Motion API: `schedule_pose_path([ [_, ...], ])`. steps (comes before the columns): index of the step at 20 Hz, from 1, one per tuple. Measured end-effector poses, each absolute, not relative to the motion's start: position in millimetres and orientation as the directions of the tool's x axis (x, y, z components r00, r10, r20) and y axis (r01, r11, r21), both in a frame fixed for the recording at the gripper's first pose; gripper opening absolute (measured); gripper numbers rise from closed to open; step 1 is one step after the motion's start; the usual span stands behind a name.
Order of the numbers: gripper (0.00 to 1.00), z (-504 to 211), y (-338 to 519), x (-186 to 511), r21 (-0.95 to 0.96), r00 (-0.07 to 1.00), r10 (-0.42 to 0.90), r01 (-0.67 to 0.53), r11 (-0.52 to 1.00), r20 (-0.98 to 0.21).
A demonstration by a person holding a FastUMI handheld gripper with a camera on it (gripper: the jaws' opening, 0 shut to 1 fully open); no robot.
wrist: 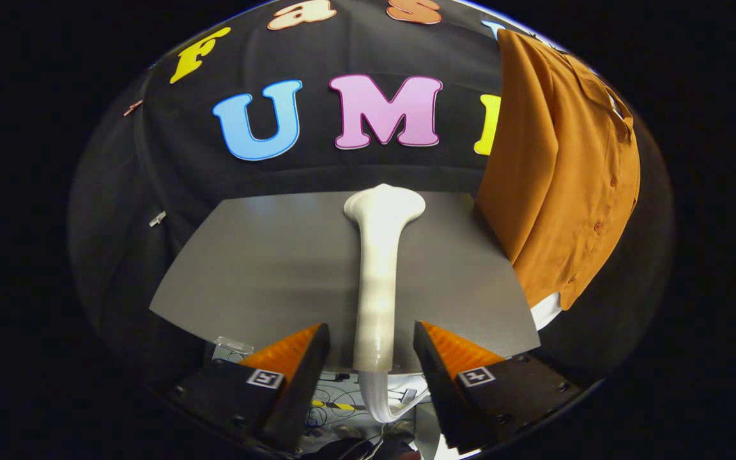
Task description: Iron the clothes twice with a garment steamer, once on the left side and once on the right side.
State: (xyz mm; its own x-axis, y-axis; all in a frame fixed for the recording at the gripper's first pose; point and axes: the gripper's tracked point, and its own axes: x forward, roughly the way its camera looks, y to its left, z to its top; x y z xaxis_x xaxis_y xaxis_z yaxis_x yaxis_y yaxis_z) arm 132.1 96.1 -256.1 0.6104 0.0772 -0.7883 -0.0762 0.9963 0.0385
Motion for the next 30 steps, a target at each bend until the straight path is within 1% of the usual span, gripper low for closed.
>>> schedule_pose_path([
  [1,0.74,-265,96,133,0.029,0.594,0.063,-0.066,0.997,-0.802],
  [2,0.56,-269,92,135,0.004,0.579,0.034,-0.052,0.999,-0.814],
  [3,0.48,-270,91,140,0.013,0.598,0.031,-0.035,0.999,-0.801],
  [4,0.39,-271,92,137,0.027,0.593,0.034,-0.021,0.999,-0.805],
  [6,0.30,-268,95,144,0.045,0.619,0.069,-0.054,0.998,-0.782],
  [7,0.30,-269,97,141,0.073,0.627,0.097,-0.063,0.995,-0.773],
  [8,0.25,-269,97,140,0.098,0.630,0.121,-0.070,0.993,-0.767],
  [14,0.25,-238,84,132,0.184,0.709,0.170,-0.057,0.981,-0.685],
  [18,0.25,-186,58,126,0.176,0.817,0.160,-0.072,0.982,-0.555],
  [21,0.25,-148,38,114,0.164,0.877,0.163,-0.098,0.982,-0.451],
  [25,0.25,-99,5,107,0.152,0.935,0.175,-0.133,0.979,-0.308],
  [28,0.24,-68,-26,103,0.111,0.969,0.149,-0.129,0.985,-0.196],
  [30,0.24,-55,-46,101,0.100,0.980,0.132,-0.118,0.988,-0.147],
])
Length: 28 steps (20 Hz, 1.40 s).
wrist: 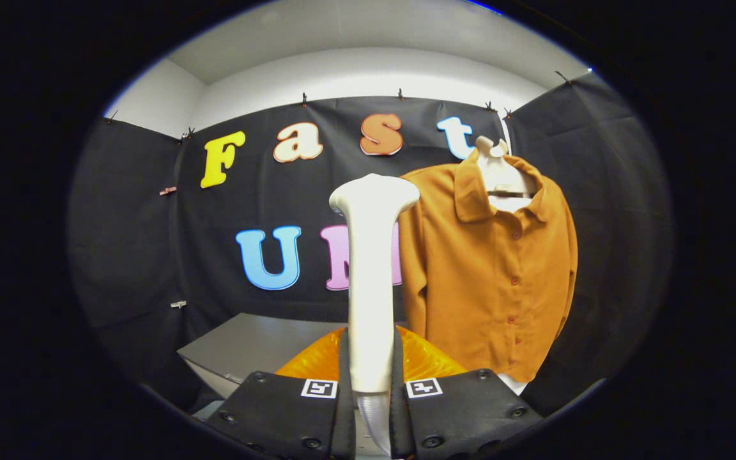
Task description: Iron the clothes twice with a garment steamer, once on the left side and once on the right side.
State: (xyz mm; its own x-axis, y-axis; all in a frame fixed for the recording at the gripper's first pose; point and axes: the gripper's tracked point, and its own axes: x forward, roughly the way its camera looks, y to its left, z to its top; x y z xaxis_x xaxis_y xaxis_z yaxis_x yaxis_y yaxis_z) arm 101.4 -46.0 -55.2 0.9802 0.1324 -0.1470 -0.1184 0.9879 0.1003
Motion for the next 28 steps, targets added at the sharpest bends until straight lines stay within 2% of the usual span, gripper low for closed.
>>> schedule_pose_path([
  [11,0.24,-85,-140,139,0.091,0.992,0.054,-0.044,0.995,-0.116],
  [20,0.25,-135,-164,175,0.078,0.991,0.031,-0.021,0.997,-0.132],
  [28,0.24,-191,-163,175,0.103,0.969,0.045,-0.020,0.994,-0.243],
])
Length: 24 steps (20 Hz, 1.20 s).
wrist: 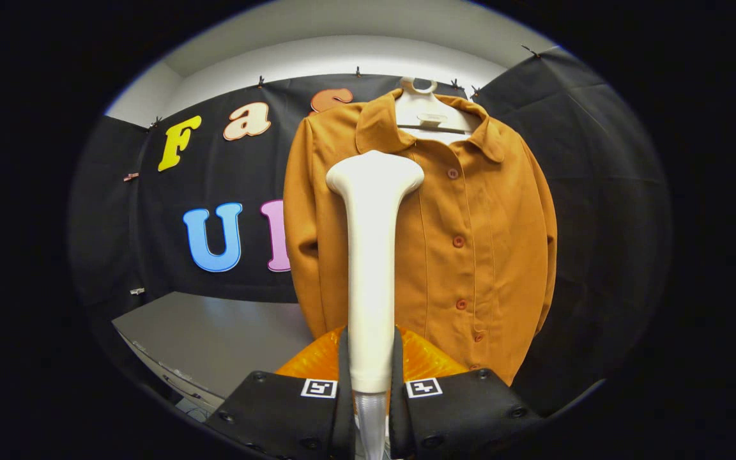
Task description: Iron the clothes twice with a garment steamer, once on the left side and once on the right side.
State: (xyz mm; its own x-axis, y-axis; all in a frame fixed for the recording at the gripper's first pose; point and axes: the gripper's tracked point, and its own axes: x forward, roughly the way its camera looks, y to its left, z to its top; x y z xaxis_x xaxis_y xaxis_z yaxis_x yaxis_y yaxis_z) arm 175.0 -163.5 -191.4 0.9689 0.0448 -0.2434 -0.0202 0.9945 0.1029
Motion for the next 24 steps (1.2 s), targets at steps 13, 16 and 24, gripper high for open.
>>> schedule_pose_path([
  [13,0.25,-309,-177,136,0.102,0.881,-0.004,0.060,0.993,-0.473],
  [16,0.24,-336,-183,121,0.102,0.849,-0.023,0.091,0.991,-0.528],
  [24,0.24,-380,-189,69,0.121,0.766,-0.039,0.151,0.981,-0.642],
])
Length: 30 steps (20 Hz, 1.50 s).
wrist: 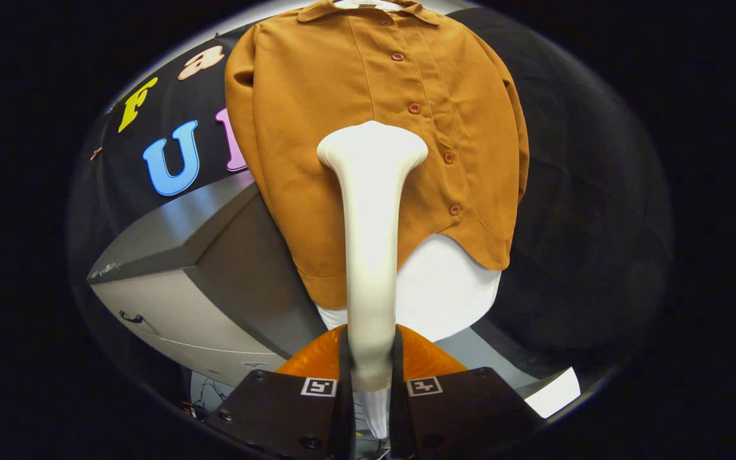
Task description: Iron the clothes twice with a garment steamer, once on the left side and once on the right side.
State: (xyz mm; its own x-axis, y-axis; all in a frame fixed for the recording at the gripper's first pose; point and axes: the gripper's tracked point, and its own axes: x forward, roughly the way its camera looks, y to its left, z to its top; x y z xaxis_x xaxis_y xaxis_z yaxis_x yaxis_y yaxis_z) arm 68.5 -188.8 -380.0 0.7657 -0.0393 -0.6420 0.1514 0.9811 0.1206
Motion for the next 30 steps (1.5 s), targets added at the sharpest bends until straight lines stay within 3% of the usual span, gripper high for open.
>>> schedule_pose_path([
  [6,0.24,-347,-178,38,0.150,0.805,-0.008,0.121,0.981,-0.594],
  [13,0.24,-261,-186,28,0.178,0.887,-0.006,0.099,0.979,-0.462],
  [22,0.24,-111,-237,69,0.171,0.981,-0.051,0.084,0.982,-0.186],
  [30,0.24,-76,-291,131,0.174,0.995,-0.066,0.080,0.982,-0.080],
])
